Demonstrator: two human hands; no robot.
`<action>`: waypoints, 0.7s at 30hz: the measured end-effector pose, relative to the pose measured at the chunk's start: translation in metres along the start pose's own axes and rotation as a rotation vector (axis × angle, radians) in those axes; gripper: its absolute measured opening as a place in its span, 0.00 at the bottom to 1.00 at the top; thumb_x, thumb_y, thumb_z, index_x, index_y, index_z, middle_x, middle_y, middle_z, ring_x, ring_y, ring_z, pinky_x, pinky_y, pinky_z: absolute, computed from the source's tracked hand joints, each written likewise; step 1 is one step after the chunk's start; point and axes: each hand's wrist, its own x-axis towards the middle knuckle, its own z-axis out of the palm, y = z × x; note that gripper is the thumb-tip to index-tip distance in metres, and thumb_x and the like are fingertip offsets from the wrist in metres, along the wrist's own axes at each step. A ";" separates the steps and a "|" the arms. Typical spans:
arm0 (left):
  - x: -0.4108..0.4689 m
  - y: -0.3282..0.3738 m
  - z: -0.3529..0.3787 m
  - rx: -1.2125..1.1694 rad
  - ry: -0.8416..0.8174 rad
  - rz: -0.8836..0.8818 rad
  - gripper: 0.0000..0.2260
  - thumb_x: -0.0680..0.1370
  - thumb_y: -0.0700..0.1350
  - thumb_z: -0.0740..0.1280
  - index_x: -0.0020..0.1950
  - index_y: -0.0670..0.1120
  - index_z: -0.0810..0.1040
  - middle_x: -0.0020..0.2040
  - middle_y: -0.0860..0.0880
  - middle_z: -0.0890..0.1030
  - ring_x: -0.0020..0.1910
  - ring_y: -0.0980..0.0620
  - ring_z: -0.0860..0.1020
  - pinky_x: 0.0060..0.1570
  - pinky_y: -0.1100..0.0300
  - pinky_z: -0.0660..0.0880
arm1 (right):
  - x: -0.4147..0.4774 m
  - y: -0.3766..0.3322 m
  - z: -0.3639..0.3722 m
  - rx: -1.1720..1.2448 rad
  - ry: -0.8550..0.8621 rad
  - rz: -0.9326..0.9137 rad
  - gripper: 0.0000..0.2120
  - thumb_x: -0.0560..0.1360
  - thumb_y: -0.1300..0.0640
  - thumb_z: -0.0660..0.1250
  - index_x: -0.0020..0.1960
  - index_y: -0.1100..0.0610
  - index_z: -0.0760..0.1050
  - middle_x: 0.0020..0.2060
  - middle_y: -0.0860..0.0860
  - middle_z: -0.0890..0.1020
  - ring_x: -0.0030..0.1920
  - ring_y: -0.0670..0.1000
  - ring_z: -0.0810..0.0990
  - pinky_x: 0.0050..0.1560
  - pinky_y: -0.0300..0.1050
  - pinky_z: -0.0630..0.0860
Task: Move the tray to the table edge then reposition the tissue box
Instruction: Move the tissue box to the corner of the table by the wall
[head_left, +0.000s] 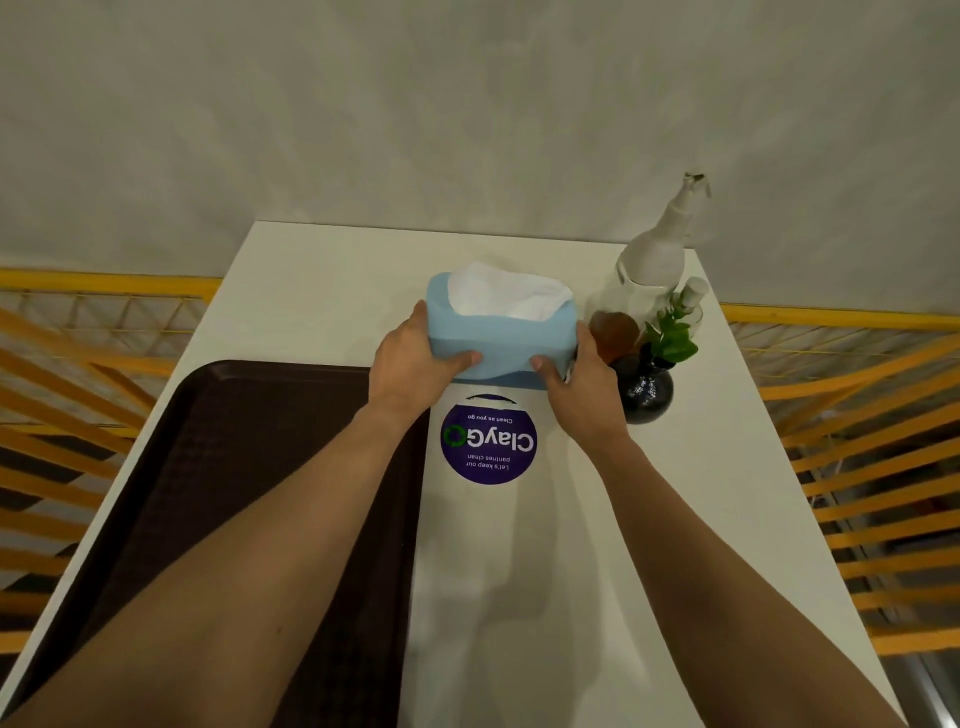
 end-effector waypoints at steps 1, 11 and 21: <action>0.005 -0.004 -0.004 -0.013 -0.012 -0.016 0.32 0.70 0.56 0.78 0.68 0.46 0.72 0.58 0.48 0.81 0.54 0.49 0.79 0.50 0.54 0.79 | 0.004 -0.003 0.003 -0.010 -0.006 0.005 0.32 0.81 0.45 0.66 0.79 0.52 0.57 0.67 0.53 0.76 0.63 0.53 0.76 0.54 0.41 0.71; 0.043 -0.072 -0.080 -0.034 0.002 -0.054 0.32 0.69 0.56 0.79 0.68 0.47 0.72 0.60 0.49 0.80 0.53 0.52 0.76 0.50 0.60 0.73 | 0.023 -0.075 0.075 0.002 -0.089 -0.011 0.30 0.81 0.49 0.67 0.78 0.53 0.60 0.70 0.53 0.75 0.66 0.56 0.76 0.61 0.46 0.75; 0.049 -0.125 -0.144 -0.086 0.022 -0.074 0.34 0.70 0.52 0.79 0.71 0.48 0.70 0.63 0.48 0.78 0.55 0.55 0.74 0.48 0.67 0.71 | 0.022 -0.123 0.142 0.032 -0.129 -0.030 0.27 0.80 0.47 0.68 0.76 0.52 0.64 0.68 0.51 0.76 0.66 0.54 0.76 0.56 0.40 0.70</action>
